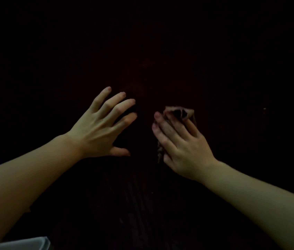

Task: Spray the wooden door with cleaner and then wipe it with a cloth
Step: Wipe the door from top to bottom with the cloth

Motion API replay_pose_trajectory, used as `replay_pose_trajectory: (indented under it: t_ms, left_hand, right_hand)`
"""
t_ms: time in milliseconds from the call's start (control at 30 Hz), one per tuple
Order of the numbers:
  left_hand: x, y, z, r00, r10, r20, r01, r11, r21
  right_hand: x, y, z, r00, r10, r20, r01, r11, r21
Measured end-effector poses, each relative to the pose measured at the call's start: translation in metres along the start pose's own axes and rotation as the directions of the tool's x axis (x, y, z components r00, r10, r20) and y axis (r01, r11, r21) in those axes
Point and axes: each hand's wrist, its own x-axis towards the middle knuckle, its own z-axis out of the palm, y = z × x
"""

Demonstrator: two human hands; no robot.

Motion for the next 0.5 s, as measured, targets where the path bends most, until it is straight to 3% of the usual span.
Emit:
replay_pose_trajectory:
  t_ms: [133,333,500]
  left_hand:
    - [0.013,0.012,0.000,1.000,-0.002,-0.012,0.002,1.000,-0.010]
    - [0.057,0.039,0.002,0.996,0.042,-0.084,-0.046,0.998,-0.044]
    - [0.080,0.048,-0.001,0.995,0.050,-0.087,-0.054,0.998,-0.042]
  right_hand:
    - [-0.011,0.011,-0.005,0.993,-0.107,0.054,0.109,0.993,-0.034]
    - [0.019,0.047,-0.022,0.989,0.126,-0.077,-0.127,0.992,-0.012]
    - [-0.043,0.044,-0.007,0.996,0.084,-0.016,-0.084,0.996,-0.017]
